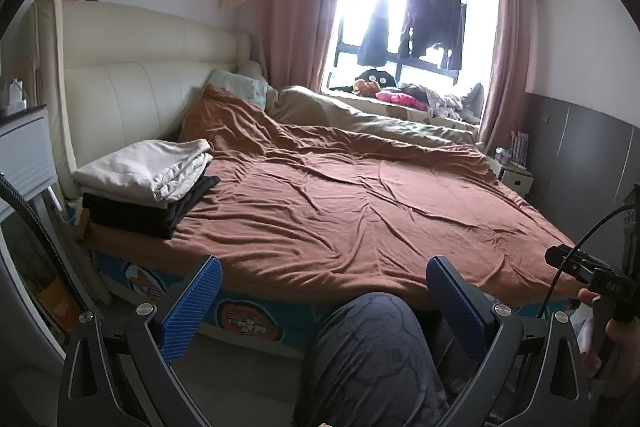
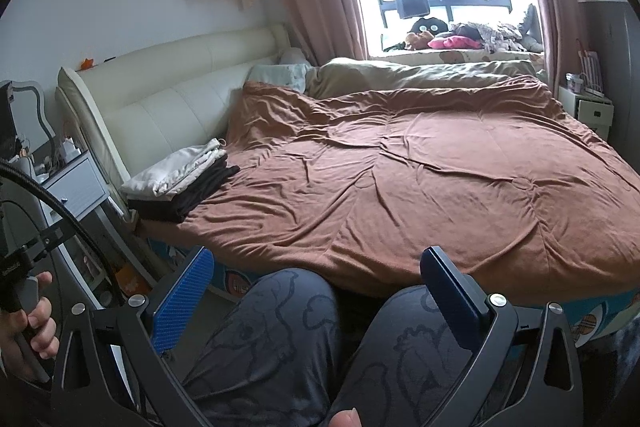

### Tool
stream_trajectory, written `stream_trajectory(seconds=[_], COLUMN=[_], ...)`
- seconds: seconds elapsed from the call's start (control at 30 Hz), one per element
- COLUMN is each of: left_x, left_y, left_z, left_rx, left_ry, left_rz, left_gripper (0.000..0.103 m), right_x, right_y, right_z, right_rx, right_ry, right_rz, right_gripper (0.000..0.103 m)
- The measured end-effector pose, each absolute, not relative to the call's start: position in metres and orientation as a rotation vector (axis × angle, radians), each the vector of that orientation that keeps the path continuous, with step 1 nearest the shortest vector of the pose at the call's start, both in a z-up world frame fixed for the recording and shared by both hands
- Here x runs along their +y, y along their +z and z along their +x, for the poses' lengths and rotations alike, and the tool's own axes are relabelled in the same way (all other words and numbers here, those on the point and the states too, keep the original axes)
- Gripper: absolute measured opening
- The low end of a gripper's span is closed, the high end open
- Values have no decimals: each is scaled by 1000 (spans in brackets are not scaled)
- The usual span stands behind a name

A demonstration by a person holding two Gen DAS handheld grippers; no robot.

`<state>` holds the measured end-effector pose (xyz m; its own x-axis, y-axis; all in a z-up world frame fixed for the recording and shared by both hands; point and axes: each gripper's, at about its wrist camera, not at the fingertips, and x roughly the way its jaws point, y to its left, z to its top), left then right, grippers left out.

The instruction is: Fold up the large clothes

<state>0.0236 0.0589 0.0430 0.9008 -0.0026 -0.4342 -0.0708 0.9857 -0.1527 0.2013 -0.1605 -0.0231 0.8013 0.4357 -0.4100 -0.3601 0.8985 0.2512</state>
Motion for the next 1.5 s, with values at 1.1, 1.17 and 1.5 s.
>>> stream_trajectory(seconds=[1.1,1.17,1.5], left_x=[52,52,53], left_y=[44,44,45], left_z=[22,22,22], left_rx=[438,438,440], left_ry=[38,36,29], left_rz=[-162,-160,-159], left_gripper=[102,102,102], right_x=[-166,-166,-169], right_y=[-22,-22,-24], right_z=[198,198,200], right_rx=[473,471,473], right_ry=[410,409,407], right_rz=[171,170,180], right_gripper=[103,103,103])
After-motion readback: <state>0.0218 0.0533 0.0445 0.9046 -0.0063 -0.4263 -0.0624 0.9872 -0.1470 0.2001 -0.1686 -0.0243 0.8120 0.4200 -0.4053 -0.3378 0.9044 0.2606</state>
